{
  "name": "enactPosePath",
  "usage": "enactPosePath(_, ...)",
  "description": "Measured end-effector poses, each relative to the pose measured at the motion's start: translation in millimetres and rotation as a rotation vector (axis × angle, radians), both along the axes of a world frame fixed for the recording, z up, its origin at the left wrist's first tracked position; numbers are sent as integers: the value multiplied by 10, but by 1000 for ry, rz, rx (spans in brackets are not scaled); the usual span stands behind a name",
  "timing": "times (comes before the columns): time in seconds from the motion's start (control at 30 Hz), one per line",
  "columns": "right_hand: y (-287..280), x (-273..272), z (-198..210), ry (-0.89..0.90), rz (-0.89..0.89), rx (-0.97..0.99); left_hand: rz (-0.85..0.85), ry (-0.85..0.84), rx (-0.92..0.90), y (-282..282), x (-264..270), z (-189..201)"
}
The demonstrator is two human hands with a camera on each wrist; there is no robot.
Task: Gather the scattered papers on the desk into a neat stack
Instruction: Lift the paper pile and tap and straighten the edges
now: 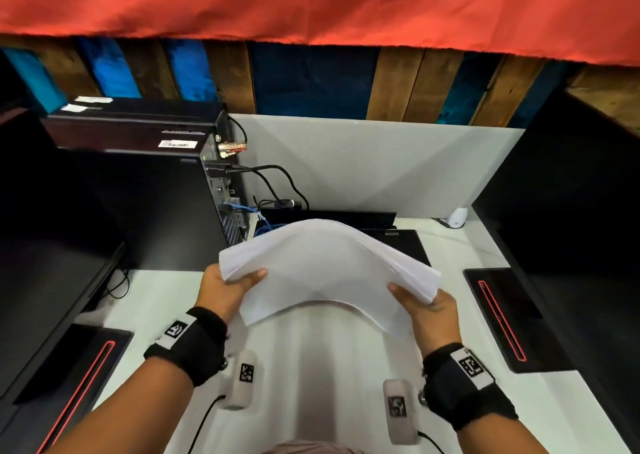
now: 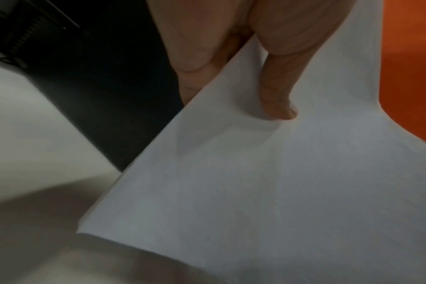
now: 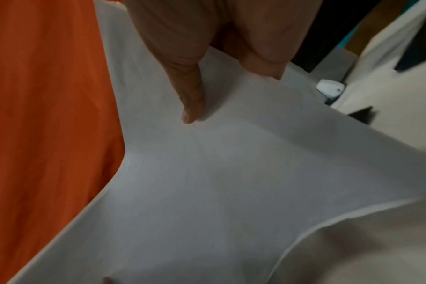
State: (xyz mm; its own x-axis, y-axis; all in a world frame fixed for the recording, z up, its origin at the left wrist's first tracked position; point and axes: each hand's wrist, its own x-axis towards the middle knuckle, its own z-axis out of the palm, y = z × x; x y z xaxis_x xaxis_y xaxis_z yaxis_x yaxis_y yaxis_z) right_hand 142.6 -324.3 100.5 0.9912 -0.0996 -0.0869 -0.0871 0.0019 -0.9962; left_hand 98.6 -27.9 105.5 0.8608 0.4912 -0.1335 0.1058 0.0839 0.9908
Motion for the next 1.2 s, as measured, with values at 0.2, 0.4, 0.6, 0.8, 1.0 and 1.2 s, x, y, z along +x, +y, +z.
enactPosePath(0.2, 10, -191, -425, 294, 47, -143, -36, 257, -11, -26, -270, -546)
enactPosePath(0.4, 54, -52, -218, 215, 14, -71, 1, 206, -26, 2, -191, -481)
enactPosePath(0.6, -112, -73, 66, 45, 47, -16, -33, 243, -5, 77, -267, -500)
enactPosePath(0.8, -105, 54, 434, -229, 267, -932, -5, 286, -72, 58, -299, -633)
enactPosePath(1.0, 637, 97, 632, -400, 610, -1420, -54, 276, -52, -1, -267, -571)
enactPosePath(1.2, 759, 149, 719, -303, 542, -1269, -51, 78, 49, 7, -156, -156)
